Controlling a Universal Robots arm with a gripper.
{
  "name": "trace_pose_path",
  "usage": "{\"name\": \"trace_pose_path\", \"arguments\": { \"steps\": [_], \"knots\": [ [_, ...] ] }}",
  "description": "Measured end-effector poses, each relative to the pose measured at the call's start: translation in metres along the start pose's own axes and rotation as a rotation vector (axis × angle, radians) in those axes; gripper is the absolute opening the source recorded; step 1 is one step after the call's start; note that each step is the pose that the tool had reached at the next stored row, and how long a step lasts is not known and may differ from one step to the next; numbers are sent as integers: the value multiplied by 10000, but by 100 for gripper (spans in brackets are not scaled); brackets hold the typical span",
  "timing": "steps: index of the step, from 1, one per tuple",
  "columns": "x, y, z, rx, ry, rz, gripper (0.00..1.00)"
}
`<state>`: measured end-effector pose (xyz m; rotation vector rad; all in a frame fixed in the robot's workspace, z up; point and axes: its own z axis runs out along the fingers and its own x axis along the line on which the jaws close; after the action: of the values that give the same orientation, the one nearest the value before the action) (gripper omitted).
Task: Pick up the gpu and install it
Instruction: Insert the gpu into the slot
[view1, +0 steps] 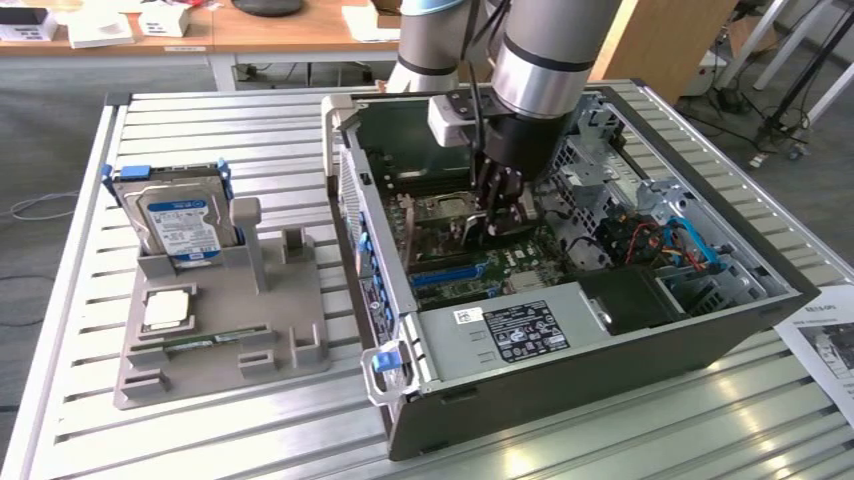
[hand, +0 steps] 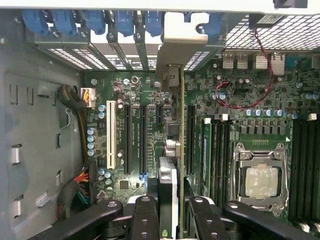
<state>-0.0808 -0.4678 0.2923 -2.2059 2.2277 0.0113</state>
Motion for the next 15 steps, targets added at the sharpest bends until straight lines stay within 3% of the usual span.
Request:
{"name": "trace_pose_path", "arguments": {
  "steps": [4,10,15],
  "knots": [
    [1,20,74,1,0,0,28],
    [1,20,81,-1,2,0,28],
    [2,27,154,52,-1,-1,28]
  ]
}}
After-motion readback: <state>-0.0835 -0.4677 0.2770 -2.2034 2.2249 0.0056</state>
